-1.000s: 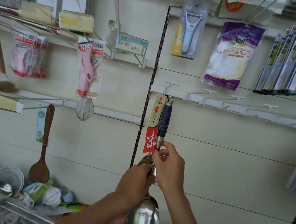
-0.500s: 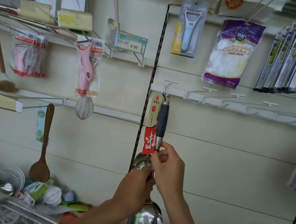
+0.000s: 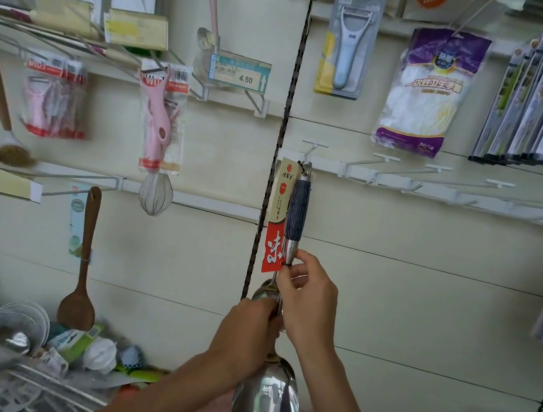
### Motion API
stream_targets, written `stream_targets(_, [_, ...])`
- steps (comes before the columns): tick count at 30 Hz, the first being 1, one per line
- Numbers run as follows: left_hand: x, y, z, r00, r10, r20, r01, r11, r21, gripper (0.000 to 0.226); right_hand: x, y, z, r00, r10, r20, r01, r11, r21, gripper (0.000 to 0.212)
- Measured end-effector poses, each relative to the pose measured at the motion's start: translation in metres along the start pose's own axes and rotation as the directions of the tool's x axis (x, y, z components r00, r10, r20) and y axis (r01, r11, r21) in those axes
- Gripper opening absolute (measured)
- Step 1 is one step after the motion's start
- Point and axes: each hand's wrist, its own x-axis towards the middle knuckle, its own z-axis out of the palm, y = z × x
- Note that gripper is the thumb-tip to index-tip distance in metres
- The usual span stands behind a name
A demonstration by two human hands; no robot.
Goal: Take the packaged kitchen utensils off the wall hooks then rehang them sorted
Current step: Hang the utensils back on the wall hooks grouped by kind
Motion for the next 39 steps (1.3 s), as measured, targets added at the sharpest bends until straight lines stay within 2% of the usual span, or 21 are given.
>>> stream_targets(6, [0.006,-0.001,0.000,1.000,-0.007,0.017,0.007,1.000,0.005,0.022,0.005,0.004,0.001,1.000,-0.002,-0.003,0.002,1.000,-0.001,0.036])
stream_targets(10, [0.011,-0.002,0.000,0.998,-0.037,0.057,0.039,0.998,-0.045,0.033,0.012,0.009,0.003,1.000,0.020,0.003,-0.020,1.000,0.024,0.033])
stream_targets(14, [0.021,-0.005,0.002,0.996,-0.050,0.077,0.053,0.998,-0.037,0.022,0.020,0.012,0.010,0.999,0.035,0.007,-0.035,0.999,0.010,0.033])
stream_targets(22, [0.050,-0.020,0.014,0.995,-0.078,0.068,0.076,0.997,0.033,0.033,0.044,0.023,0.025,0.999,0.040,0.019,-0.039,0.999,-0.016,0.031])
stream_targets(30, [0.082,-0.038,0.037,0.989,-0.139,0.042,0.132,0.982,0.132,0.023,0.067,0.042,0.037,0.999,0.029,0.037,-0.028,0.999,-0.026,0.034])
stream_targets(39, [0.117,-0.058,0.052,0.974,-0.227,0.024,0.220,0.961,0.170,0.023,0.101,0.062,0.054,0.998,0.002,0.066,0.002,0.998,-0.059,0.032])
